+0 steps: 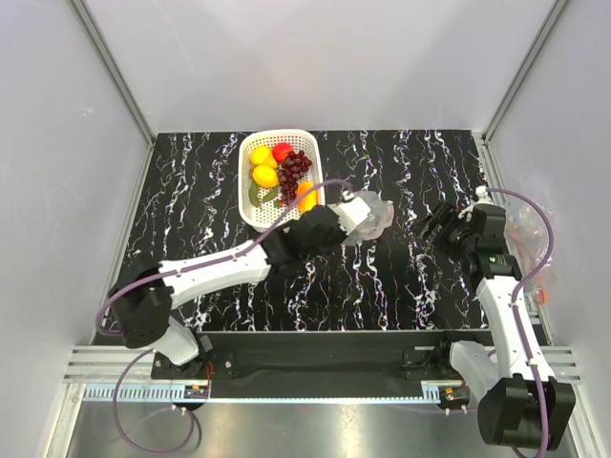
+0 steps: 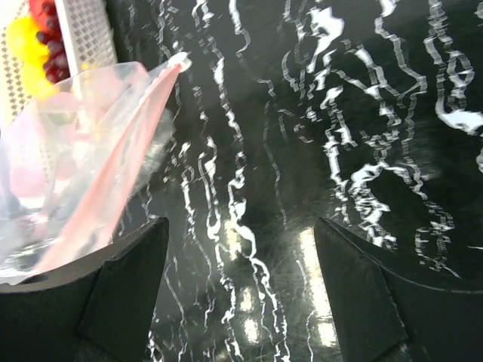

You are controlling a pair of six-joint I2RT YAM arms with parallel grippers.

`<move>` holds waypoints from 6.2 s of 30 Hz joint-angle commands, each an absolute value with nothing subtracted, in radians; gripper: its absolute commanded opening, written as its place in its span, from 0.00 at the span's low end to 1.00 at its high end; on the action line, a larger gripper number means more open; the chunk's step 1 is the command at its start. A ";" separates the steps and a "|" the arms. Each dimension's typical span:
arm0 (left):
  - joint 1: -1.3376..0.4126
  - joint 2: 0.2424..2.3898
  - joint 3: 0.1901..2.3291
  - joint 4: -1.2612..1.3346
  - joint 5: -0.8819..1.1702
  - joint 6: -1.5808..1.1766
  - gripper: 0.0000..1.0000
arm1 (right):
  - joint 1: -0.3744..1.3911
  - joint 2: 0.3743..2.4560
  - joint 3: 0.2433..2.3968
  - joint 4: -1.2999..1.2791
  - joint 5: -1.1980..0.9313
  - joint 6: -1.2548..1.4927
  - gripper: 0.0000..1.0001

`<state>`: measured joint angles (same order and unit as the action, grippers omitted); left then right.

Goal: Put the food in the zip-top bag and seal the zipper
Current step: Open the zipper of the food storage bag at the center of the board.

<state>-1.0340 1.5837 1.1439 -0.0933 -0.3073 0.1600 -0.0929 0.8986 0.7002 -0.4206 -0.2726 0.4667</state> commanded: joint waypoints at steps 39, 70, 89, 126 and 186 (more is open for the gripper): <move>-0.669 1.223 0.950 -0.032 0.649 -0.258 0.00 | -0.005 1.015 0.726 0.330 -0.983 0.293 0.55; -0.847 1.186 0.706 0.074 0.272 -0.164 0.00 | 0.158 1.092 0.847 -0.364 -0.371 0.949 0.69; -0.868 1.144 0.629 0.094 0.276 -0.152 0.00 | 0.362 1.213 0.703 -0.106 -0.330 1.218 0.53; -0.864 0.919 0.926 -0.241 0.087 -0.345 0.77 | 0.465 1.249 1.330 -0.716 -0.032 0.473 0.00; -0.854 1.543 0.772 0.500 0.295 -0.842 0.42 | 0.795 1.049 0.743 -0.199 0.255 0.545 0.00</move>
